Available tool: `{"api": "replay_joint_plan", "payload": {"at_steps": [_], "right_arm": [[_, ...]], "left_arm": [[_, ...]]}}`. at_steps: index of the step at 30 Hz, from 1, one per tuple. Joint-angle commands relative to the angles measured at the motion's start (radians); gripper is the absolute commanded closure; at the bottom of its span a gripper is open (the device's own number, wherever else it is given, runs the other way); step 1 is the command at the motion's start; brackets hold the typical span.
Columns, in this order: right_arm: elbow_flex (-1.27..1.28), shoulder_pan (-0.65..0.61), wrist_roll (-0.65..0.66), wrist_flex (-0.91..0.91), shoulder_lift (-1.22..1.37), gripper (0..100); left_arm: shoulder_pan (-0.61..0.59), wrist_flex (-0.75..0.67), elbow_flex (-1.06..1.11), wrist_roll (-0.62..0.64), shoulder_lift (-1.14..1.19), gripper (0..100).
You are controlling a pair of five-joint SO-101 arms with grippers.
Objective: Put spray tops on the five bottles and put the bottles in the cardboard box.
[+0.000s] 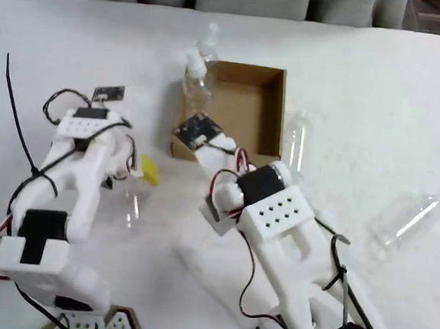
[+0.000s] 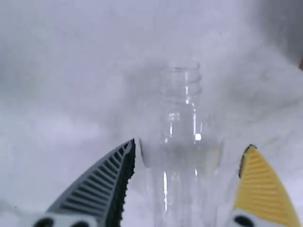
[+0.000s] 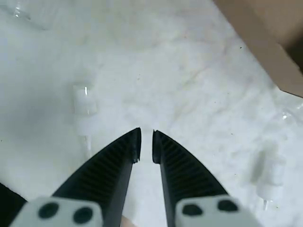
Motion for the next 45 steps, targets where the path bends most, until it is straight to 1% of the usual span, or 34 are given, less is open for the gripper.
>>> {"api": "replay_joint_plan", "payload": {"at_steps": [1,7,11,16,18,20,22,23,25,27,30,33,35,37,40,42,45], "right_arm": [[-0.008,0.005,0.012,-0.013,-0.031,97.1],[-0.008,0.005,0.012,-0.013,-0.031,97.1],[-0.008,0.005,0.012,-0.013,-0.031,97.1],[-0.008,0.005,0.02,-0.013,-0.031,97.1],[-0.008,0.005,0.048,-0.013,-0.031,97.1],[-0.008,0.005,0.057,-0.013,-0.031,97.1],[-0.008,0.005,0.058,-0.013,-0.031,97.1],[-0.008,0.005,0.06,-0.013,-0.031,97.1],[-0.006,0.005,0.06,-0.012,-0.031,97.1],[-0.002,0.005,0.061,-0.005,-0.031,97.1],[0.035,-0.001,0.066,0.005,-0.041,97.1],[0.066,-0.004,0.123,0.005,-0.041,97.0],[0.08,-0.005,0.118,0.004,-0.041,96.7],[0.104,-0.048,0.095,-0.015,-0.041,96.6],[0.164,-0.166,0.087,-0.053,-0.041,95.1],[0.193,-0.234,0.066,-0.067,-0.041,90.6],[0.23,-0.268,0.038,-0.102,-0.039,83.7]], "left_arm": [[-0.01,0.012,-0.017,0.018,-0.056,64],[-0.005,0.011,-0.057,0.018,-0.03,68],[-0.004,0.018,-0.152,0.02,0.068,68],[-0.004,0.092,-0.258,0.02,0.174,69],[-0.002,0.104,-0.262,0.018,0.179,74],[-0.002,0.103,-0.269,0.015,0.177,85],[-0.002,0.081,-0.269,-0.029,0.177,96],[-0.002,0.069,-0.265,-0.057,0.177,99],[-0.002,0.074,-0.264,-0.081,0.177,96],[-0.004,0.074,-0.267,-0.086,0.177,98],[-0.007,0.069,-0.264,-0.087,0.174,98],[-0.013,0.069,-0.262,-0.087,0.156,98],[-0.025,0.06,-0.244,-0.087,0.133,98],[-0.047,0.023,-0.21,-0.086,0.094,98],[-0.087,-0.023,-0.153,-0.084,0.028,98],[-0.094,-0.037,-0.12,-0.083,-0.005,98],[-0.094,-0.054,-0.089,-0.086,-0.019,98]]}}
